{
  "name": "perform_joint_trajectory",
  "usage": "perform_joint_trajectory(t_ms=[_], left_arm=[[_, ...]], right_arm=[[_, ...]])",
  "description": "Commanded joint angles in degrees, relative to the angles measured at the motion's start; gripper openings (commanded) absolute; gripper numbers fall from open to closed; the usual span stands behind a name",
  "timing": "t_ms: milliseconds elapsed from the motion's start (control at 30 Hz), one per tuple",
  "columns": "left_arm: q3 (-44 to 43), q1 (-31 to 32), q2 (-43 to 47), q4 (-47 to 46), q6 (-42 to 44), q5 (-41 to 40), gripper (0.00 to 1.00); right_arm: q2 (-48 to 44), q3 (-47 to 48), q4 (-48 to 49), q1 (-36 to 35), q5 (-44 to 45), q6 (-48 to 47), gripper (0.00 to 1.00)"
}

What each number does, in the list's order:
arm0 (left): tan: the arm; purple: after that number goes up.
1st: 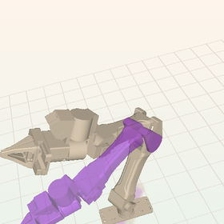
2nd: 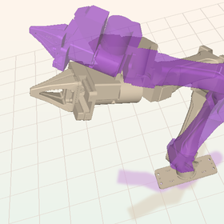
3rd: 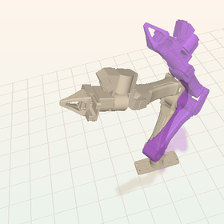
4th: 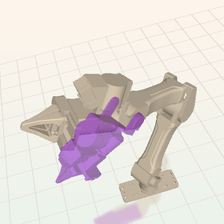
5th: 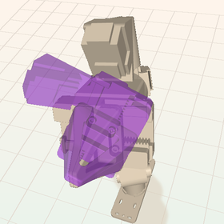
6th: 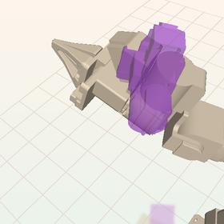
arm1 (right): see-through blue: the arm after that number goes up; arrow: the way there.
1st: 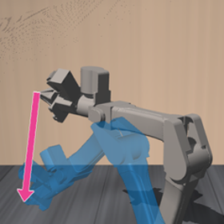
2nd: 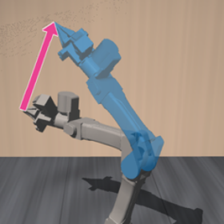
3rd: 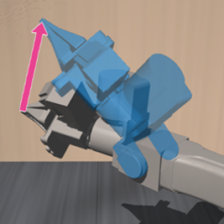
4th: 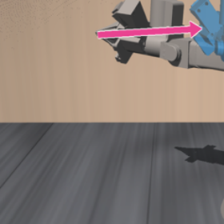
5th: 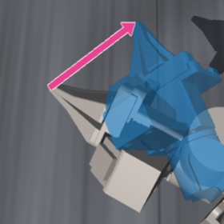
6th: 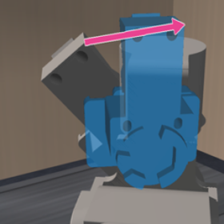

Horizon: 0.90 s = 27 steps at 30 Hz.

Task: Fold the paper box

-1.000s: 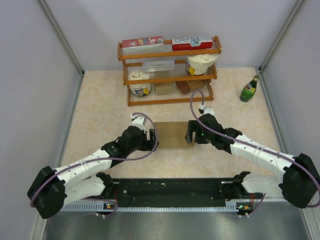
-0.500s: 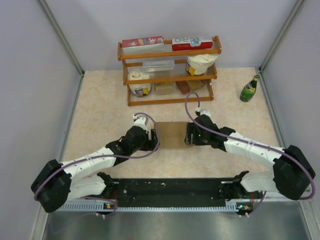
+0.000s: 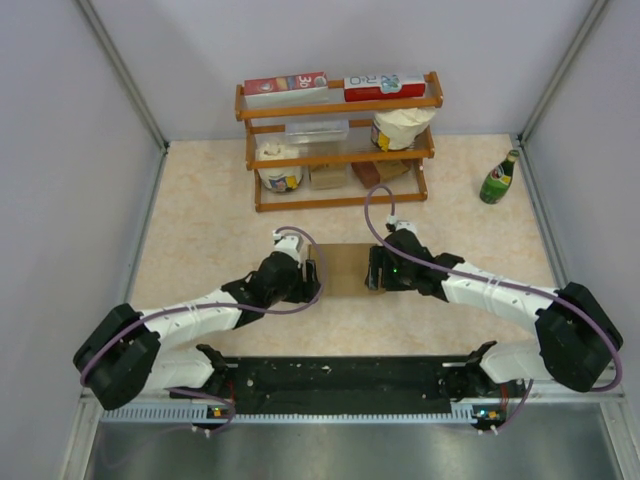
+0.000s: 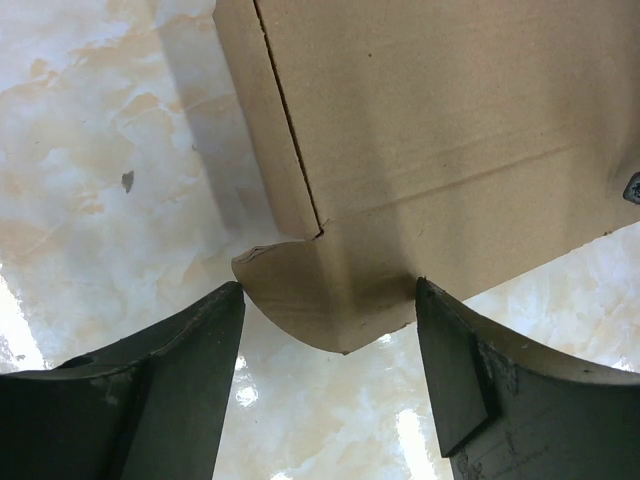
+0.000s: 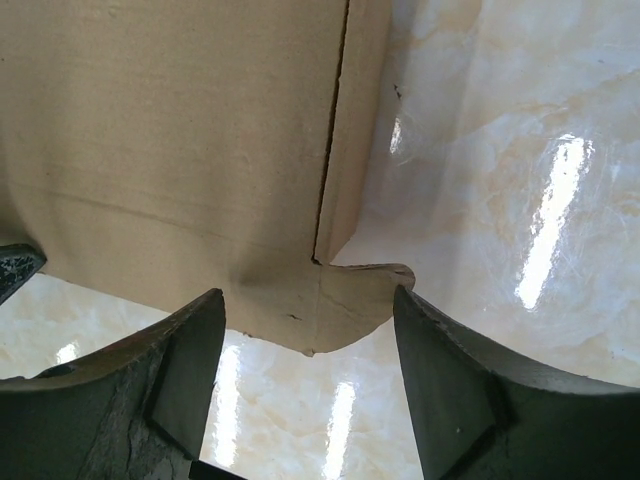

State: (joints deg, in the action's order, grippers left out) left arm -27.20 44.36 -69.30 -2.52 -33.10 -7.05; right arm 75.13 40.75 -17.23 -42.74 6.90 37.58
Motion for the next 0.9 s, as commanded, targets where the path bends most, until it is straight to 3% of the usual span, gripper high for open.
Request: perform_joint_trajectory(t_ms=[0,867], left_arm=[[-2.07,0.29,-0.57,-3.98,-0.21,1.6,0.73],[-2.07,0.73,0.39,-6.26,-1.26,6.79,0.61]], right_arm=[[0.1,0.03,2.56,-0.5,-1.27,0.12,0.66],[-0.6,1.79,2.38,-0.5,-8.3,-0.14,0.5]])
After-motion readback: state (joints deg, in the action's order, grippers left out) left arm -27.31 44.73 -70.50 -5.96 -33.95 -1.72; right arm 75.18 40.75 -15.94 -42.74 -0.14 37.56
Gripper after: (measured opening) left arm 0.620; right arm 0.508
